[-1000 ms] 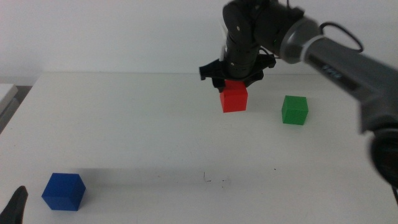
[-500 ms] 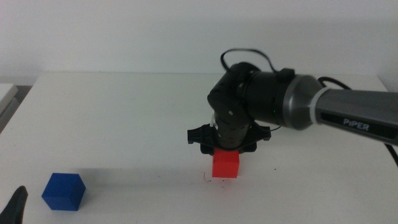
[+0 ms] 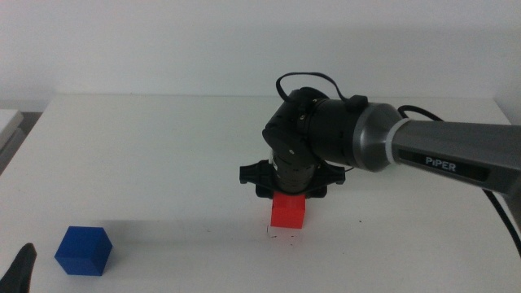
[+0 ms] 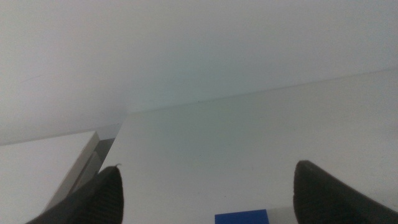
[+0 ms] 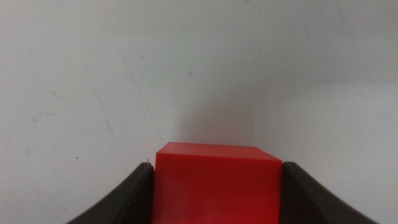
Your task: Stack red cubes first, then green, then blue cubes in a specific spot.
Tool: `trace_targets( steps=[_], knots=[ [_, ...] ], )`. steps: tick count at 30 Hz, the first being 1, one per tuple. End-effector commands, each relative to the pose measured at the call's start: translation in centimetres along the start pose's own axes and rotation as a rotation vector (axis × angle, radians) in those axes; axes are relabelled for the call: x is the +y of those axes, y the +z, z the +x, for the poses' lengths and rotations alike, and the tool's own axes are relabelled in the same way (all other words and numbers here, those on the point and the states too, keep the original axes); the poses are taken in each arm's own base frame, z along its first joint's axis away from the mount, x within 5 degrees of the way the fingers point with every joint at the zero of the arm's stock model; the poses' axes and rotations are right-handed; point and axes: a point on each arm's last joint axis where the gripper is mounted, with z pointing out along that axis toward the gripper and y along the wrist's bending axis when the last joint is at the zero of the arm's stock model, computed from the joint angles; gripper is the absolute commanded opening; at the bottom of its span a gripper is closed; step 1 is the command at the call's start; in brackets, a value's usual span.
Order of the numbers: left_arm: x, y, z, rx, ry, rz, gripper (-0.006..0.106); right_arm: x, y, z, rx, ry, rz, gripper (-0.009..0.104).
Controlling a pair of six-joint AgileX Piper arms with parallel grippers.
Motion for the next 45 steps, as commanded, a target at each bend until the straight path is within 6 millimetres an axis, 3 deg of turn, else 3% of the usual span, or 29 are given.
trace_targets(
  steps=[1, 6, 8, 9, 11, 14, 18, 22, 25, 29, 34, 41, 45],
  knots=[
    [0.0, 0.0, -0.1, -0.015, -0.002, -0.002, 0.094, 0.1, 0.3, 0.1, 0.004, -0.009, 0.023, -0.001],
    [0.0, 0.0, -0.1, -0.015, -0.002, -0.002, 0.094, 0.2, 1.4, 0.5, 0.033, -0.010, 0.030, -0.001],
    [0.0, 0.0, -0.1, -0.015, -0.002, -0.002, 0.094, 0.2, 1.3, 0.6, 0.036, -0.009, 0.031, 0.013],
    [0.0, 0.0, -0.1, -0.015, -0.002, -0.002, 0.094, 0.2, 1.3, 0.6, 0.041, -0.004, 0.028, 0.050],
    [0.0, 0.0, -0.1, -0.015, -0.002, -0.002, 0.094, 0.3, 1.3, 0.6, 0.044, -0.007, 0.026, 0.071],
    [0.0, 0.0, -0.1, -0.015, -0.002, -0.002, 0.094, 0.3, -0.1, 0.4, 0.053, -0.039, -0.017, 0.090],
    [0.0, 0.0, -0.1, -0.015, -0.002, -0.002, 0.094, -1.6, -4.6, -1.3, 0.006, -0.069, -0.076, 0.093],
    [0.0, 0.0, -0.1, -0.015, -0.002, -0.002, 0.094, -6.5, -10.0, -4.1, -0.104, -0.167, -0.037, 0.093],
    [0.0, 0.0, -0.1, -0.015, -0.002, -0.002, 0.094, -11.2, -11.3, -6.4, -0.133, -0.182, -0.007, 0.093],
    [0.0, 0.0, -0.1, -0.015, -0.002, -0.002, 0.094, -17.0, -9.5, -8.9, -0.117, -0.027, 0.045, 0.093],
    [0.0, 0.0, -0.1, -0.015, -0.002, -0.002, 0.094, -20.6, -5.5, -11.6, -0.074, 0.048, 0.047, 0.093],
    [0.0, 0.0, -0.1, -0.015, -0.002, -0.002, 0.094, -19.7, -1.1, -14.5, -0.012, 0.003, 0.031, 0.093],
    [0.0, 0.0, -0.1, -0.015, -0.002, -0.002, 0.094, -19.2, 1.4, -14.7, 0.032, 0.017, 0.010, 0.093]
  ],
)
